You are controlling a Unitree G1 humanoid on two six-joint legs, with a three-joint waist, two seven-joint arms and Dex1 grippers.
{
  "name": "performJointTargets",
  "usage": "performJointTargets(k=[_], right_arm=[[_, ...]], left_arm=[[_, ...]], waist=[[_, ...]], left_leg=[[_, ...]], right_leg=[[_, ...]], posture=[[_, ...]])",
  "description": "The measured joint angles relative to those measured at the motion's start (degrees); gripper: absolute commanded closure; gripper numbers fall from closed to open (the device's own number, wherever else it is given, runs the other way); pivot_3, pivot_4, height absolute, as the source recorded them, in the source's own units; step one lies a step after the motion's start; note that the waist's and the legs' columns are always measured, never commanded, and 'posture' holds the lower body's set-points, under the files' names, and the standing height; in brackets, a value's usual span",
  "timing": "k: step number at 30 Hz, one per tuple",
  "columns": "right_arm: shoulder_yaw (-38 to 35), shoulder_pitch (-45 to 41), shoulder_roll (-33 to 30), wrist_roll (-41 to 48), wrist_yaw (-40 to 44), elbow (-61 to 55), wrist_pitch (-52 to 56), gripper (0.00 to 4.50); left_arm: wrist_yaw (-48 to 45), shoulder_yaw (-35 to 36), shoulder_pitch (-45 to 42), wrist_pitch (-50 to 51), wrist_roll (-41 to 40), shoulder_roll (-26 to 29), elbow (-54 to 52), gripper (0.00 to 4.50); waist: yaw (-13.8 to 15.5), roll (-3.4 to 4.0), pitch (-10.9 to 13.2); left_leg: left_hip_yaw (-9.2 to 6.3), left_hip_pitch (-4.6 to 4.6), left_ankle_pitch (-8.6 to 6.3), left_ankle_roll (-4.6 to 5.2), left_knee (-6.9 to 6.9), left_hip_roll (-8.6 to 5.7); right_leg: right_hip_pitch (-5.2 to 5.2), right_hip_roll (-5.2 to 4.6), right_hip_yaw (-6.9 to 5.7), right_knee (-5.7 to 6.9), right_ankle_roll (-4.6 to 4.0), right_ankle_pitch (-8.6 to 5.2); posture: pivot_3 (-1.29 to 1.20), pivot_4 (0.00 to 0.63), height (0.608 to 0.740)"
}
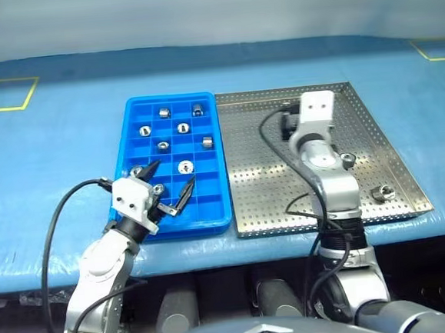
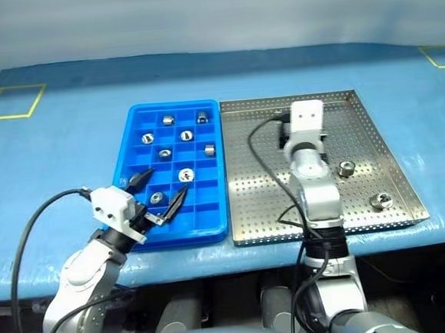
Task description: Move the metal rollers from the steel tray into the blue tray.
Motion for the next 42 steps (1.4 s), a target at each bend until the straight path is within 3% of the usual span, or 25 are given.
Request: performJointTargets(k=[6, 12, 15, 18, 21, 26, 35, 42], right_arm=[[-6.5, -0.32, 0.1, 0.53, -6.34, 9.19, -2.83, 0.85], [-10.56, -1.65, 2.67, 6.61, -5.88, 11.35, -0.38, 0.85], [-10.55, -1.79, 2.9, 8.55, -4.77, 10.78, 2.58, 1.48], [-10.32, -1.74, 3.85, 8.79, -5.22, 9.31, 4.13, 2.46], [-8.77, -1.05, 3.97, 8.21, -5.08, 7.97, 5.09, 2.65], [-2.64, -0.29, 4.44, 8.28, -1.2, -0.6, 10.12, 2.65], [21.5, -5.11, 4.44, 12.42, 14.61, -19.51, 28.04, 2.65], [28.99, -5.5, 5.27, 17.04, 21.46, -22.82, 35.62, 2.65]], left_arm=[[-0.96, -3.05, -1.79, 0.02, -0.07, -0.8, 1.28, 0.0], [-1.21, -3.16, -1.92, 0.05, -0.54, -0.74, 1.29, 0.0], [-1.15, -3.15, -1.85, 0.07, -0.59, -0.73, 1.29, 0.0], [-1.03, -3.14, -1.62, 0.09, -0.6, -0.73, 1.29, 0.0], [-0.79, -2.97, -1.28, 0.09, -0.67, -0.74, 1.28, 0.0], [0.2, -0.65, -0.06, -0.22, -0.57, -0.69, 1.28, 0.0], [1.91, 8.2, 5.74, -1.69, -0.02, 1.64, 0.95, 0.0], [1.87, 14.2, 9.67, -2.52, -1.32, 1.8, -1.05, 0.0]], waist=[[-2.78, 0.08, 0.02], [-3.29, 0.1, 0.02], [-3.25, 0.13, 0.02], [-3.11, 0.13, 0.01], [-3.02, 0.15, 0.02], [-3.04, 0.25, 0.08], [-2.3, 0.23, 0.07], [-0.67, 0.13, 0.04]], left_leg=[[0.01, 0.07, 0.0, 0.01, -0.05, 0.06], [-0.01, 0.11, 0.01, 0.02, 0.05, 0.07], [-0.02, 0.11, 0.0, 0.02, 0.07, 0.05], [-0.04, 0.11, 0.0, 0.02, 0.08, 0.05], [-0.04, 0.11, 0.0, 0.02, 0.07, 0.05], [-0.01, 0.09, 0.0, 0.02, 0.04, 0.1], [-0.16, 0.05, 0.0, 0.01, -0.07, 0.16], [-0.21, -0.03, 0.0, 0.01, 0.0, 0.2]], right_leg=[[0.01, 0.1, 0.09, 0.05, 0.27, 0.16], [0.11, 0.13, 0.1, 0.04, 0.36, 0.09], [0.15, 0.11, 0.13, 0.02, 0.34, 0.06], [0.16, 0.12, 0.13, 0.01, 0.38, 0.01], [0.14, 0.12, 0.12, 0.01, 0.39, 0.0], [0.06, 0.14, 0.12, 0.04, 0.41, 0.01], [-0.03, 0.15, -0.02, 0.07, 0.14, -0.15], [0.01, -0.14, -0.1, 0.0, 0.16, -0.19]], posture=[[-0.07, 0.15, 0.74], [-0.06, 0.15, 0.74], [-0.05, 0.15, 0.74], [-0.04, 0.15, 0.74], [-0.04, 0.15, 0.74], [-0.02, 0.15, 0.74], [0.03, 0.15, 0.74], [0.05, 0.15, 0.74]])
